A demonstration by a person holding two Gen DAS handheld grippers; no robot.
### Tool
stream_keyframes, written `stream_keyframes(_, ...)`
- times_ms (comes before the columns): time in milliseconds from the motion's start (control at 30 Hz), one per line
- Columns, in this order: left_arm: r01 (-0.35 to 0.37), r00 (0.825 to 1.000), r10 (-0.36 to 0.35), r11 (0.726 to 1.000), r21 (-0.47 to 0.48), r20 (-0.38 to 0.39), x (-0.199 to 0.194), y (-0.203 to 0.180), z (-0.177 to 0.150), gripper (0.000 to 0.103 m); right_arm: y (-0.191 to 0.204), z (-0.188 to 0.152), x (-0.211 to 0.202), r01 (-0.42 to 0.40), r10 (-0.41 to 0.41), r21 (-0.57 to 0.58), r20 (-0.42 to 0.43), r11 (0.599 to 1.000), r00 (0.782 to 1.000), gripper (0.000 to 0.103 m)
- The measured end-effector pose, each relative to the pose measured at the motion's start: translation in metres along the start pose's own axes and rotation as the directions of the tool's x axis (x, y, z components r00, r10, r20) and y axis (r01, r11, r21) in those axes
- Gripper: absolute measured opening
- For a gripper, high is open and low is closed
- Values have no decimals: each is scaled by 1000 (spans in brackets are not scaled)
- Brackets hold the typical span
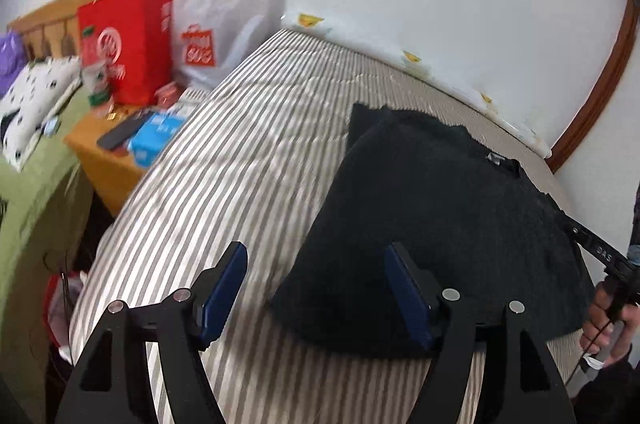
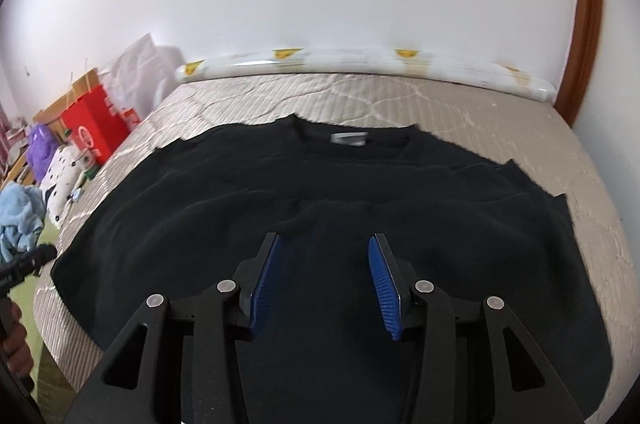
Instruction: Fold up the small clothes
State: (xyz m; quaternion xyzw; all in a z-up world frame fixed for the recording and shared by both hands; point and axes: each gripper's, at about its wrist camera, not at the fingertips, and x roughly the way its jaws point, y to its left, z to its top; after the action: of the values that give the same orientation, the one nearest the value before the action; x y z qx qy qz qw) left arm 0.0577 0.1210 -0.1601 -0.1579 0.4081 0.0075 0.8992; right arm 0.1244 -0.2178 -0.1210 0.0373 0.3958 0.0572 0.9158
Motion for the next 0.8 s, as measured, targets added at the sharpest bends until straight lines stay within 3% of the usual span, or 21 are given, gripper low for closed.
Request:
stream_keyframes(200, 104, 994, -105, 992, -73, -14, -4, 14, -36, 69, 20, -20, 17, 10, -10, -13, -38, 1000, 999, 45)
stream_keyframes(400, 178, 984, -180, 974, -142, -5, 8, 13, -45, 69, 19, -37, 32, 19, -19, -3, -75, 1000, 997, 45)
stream_keyframes(800, 179, 984, -176, 972, -155, 30, 28, -6, -40, 67, 20, -19, 57, 69, -67, 18, -82, 997, 994, 48)
